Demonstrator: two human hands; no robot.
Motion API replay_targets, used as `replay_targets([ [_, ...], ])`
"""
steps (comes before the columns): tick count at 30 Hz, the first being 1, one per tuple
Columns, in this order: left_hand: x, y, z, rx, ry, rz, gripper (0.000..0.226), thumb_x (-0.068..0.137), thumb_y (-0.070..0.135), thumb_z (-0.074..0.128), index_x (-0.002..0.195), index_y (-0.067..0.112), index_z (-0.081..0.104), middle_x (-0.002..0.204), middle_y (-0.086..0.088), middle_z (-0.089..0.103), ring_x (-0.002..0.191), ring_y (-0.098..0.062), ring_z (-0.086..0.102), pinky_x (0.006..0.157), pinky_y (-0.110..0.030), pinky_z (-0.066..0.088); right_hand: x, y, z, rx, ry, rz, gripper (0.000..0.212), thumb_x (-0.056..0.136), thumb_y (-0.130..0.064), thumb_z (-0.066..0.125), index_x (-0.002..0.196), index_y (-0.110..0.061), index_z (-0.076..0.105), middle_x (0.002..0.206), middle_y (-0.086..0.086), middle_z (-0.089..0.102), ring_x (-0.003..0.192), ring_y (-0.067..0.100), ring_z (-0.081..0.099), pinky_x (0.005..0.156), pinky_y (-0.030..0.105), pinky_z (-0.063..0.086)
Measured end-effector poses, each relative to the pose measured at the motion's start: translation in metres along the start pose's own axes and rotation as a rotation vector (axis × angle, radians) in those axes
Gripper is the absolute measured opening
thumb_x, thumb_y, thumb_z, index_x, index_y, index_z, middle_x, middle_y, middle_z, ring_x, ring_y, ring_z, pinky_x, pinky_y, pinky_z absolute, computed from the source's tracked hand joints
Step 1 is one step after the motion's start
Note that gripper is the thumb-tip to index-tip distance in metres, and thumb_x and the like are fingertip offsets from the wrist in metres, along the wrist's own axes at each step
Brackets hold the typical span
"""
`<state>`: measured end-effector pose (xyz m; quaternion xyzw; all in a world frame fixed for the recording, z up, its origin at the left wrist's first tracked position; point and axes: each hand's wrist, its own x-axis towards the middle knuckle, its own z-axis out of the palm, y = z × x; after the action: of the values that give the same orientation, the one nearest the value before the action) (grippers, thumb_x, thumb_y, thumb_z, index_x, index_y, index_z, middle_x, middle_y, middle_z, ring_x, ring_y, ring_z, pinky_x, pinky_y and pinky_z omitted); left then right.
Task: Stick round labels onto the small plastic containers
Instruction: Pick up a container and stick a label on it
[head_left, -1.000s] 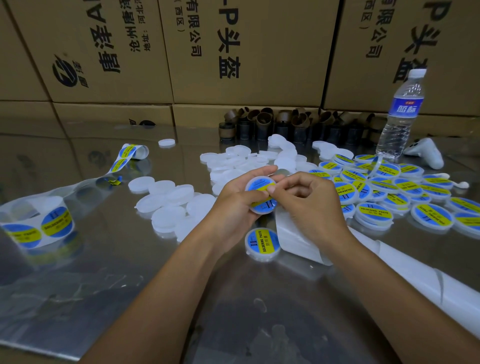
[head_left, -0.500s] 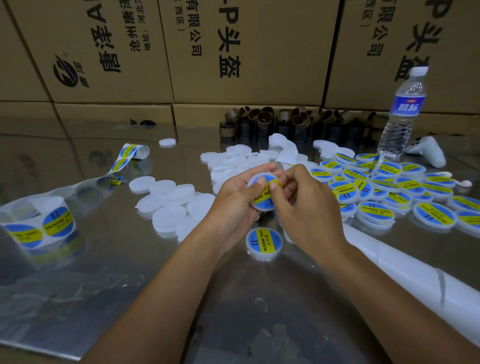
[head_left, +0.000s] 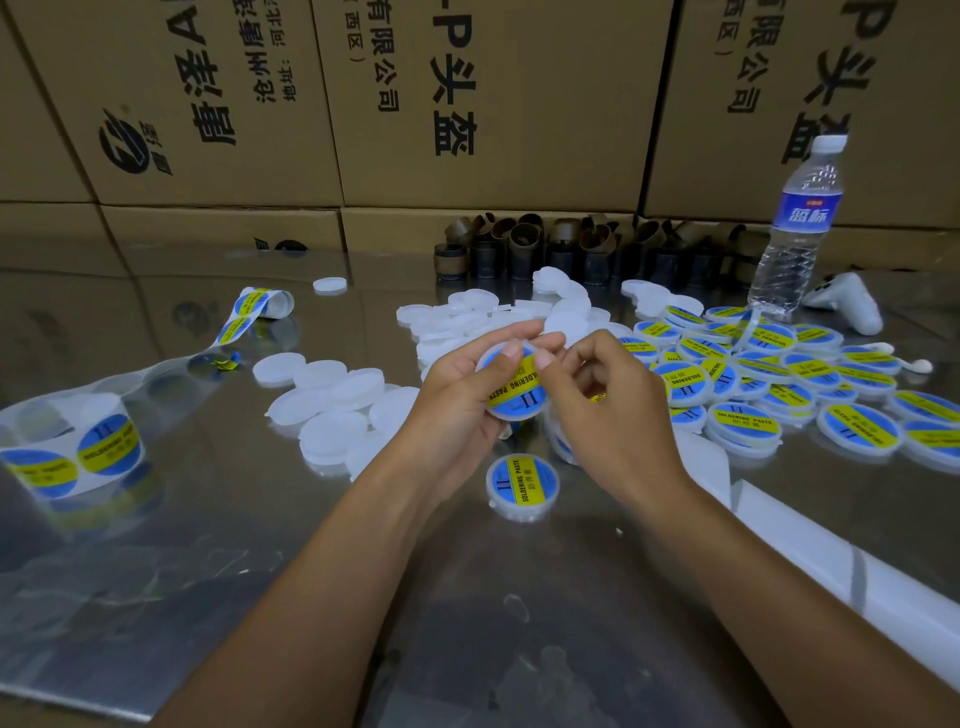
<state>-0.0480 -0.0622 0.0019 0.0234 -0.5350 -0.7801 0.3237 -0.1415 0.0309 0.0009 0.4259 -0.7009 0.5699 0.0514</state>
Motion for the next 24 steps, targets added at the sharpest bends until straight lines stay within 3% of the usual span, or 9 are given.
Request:
replay_targets([
  [4,-0.0008,-0.0001,0.0002,-0.024,-0.02,-0.013,0.028,0.081,0.018,0.057,0.107,0.011,0.063,0.106,-0.004,0.072,0.102,-0.017,0.067,0.082,-0.026,0.055,0.0036,-0.0016,-0.002,0.127,-0.035,0.073,0.033,0.08,-0.048,0.063,0.066,-0.018,0.062,0.057,-0.005,0.061,0.057,0.007,0.054,0.06,0.024,0.043],
  [11,0.0001,0.0,0.0028,-0.038,0.021,0.007,0.027,0.083,0.016,0.055,0.108,0.011,0.062,0.106,-0.002,0.072,0.099,-0.018,0.068,0.084,-0.03,0.056,0.0021,-0.0039,-0.0001,0.218,-0.172,0.063,0.016,0.084,-0.032,0.067,0.079,-0.017,0.07,0.066,0.005,0.068,0.068,0.013,0.064,0.066,0.025,0.047],
  [17,-0.0006,-0.0032,0.0014,0.114,0.139,-0.02,0.022,0.09,0.01,0.057,0.111,0.006,0.06,0.092,-0.007,0.073,0.084,-0.018,0.07,0.073,-0.022,0.055,0.0062,-0.002,-0.0037,0.256,-0.014,0.122,0.015,0.085,-0.033,0.066,0.074,-0.022,0.067,0.066,0.0,0.07,0.069,0.014,0.067,0.072,0.031,0.05],
  [24,-0.0005,-0.0042,0.0001,0.233,0.171,-0.022,0.015,0.085,0.013,0.064,0.1,0.015,0.064,0.082,0.0,0.074,0.076,-0.012,0.067,0.069,-0.021,0.051,0.0055,-0.0019,-0.0026,0.288,0.043,0.106,0.013,0.09,-0.029,0.06,0.077,-0.026,0.062,0.059,-0.01,0.068,0.056,0.001,0.063,0.055,0.014,0.046],
])
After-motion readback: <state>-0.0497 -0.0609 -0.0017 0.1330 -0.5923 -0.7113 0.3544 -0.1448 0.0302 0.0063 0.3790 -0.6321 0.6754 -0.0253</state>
